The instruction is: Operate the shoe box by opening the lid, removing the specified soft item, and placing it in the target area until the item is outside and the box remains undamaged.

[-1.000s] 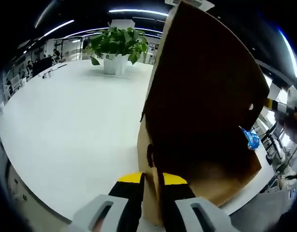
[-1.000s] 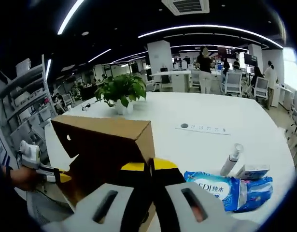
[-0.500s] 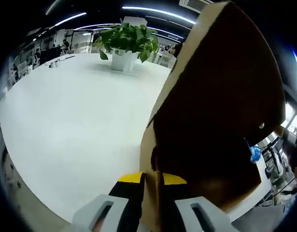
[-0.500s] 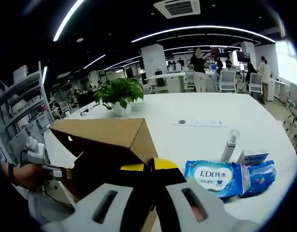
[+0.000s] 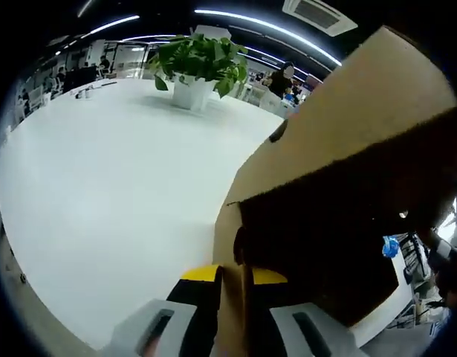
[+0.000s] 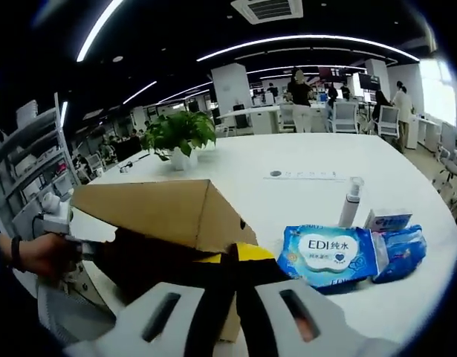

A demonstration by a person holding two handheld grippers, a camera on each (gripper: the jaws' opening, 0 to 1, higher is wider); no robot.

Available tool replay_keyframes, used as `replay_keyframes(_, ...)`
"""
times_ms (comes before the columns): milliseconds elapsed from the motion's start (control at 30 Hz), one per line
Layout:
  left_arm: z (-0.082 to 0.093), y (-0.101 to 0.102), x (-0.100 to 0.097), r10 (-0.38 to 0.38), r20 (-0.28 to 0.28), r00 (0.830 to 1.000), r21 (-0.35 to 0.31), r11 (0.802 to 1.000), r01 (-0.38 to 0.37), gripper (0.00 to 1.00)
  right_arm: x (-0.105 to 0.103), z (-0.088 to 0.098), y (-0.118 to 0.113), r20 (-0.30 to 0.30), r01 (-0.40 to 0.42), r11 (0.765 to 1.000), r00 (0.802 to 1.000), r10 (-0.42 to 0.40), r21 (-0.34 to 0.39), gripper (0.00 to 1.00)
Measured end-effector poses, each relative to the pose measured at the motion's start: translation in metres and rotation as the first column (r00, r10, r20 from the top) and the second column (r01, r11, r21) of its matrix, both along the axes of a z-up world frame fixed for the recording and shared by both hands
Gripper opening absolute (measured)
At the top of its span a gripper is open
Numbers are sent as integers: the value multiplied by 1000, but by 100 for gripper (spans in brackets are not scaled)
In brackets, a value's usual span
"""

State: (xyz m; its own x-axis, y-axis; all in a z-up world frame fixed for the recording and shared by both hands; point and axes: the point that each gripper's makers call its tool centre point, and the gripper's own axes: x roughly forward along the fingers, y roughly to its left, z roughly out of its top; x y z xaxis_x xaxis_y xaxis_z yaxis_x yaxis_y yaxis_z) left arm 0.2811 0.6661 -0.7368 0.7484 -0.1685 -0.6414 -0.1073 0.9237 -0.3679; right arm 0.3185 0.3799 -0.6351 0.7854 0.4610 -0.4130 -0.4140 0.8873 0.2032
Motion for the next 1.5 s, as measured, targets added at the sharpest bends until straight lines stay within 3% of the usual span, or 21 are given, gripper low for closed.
replay_keyframes(267, 2, -2, 4, -25, 16, 1000, -77, 997, 26, 18, 0, -8, -6, -8, 37, 999, 999, -37, 28, 1)
replay_keyframes(800, 28, -2, -24, -98, 78, 992, 39, 995, 95, 18, -18, -31, -5, -72, 47, 995, 997, -40, 90, 0)
replay_keyframes(1167, 41, -8, -35, -148, 113, 983, 62, 988, 142, 18, -26, -38, -7, -87, 44, 994, 996, -35, 99, 0)
replay_keyframes(1500, 40, -10, -45, -150, 111, 982, 62, 988, 144, 18, -39, -46, -10, -106, 28, 995, 994, -18, 93, 0)
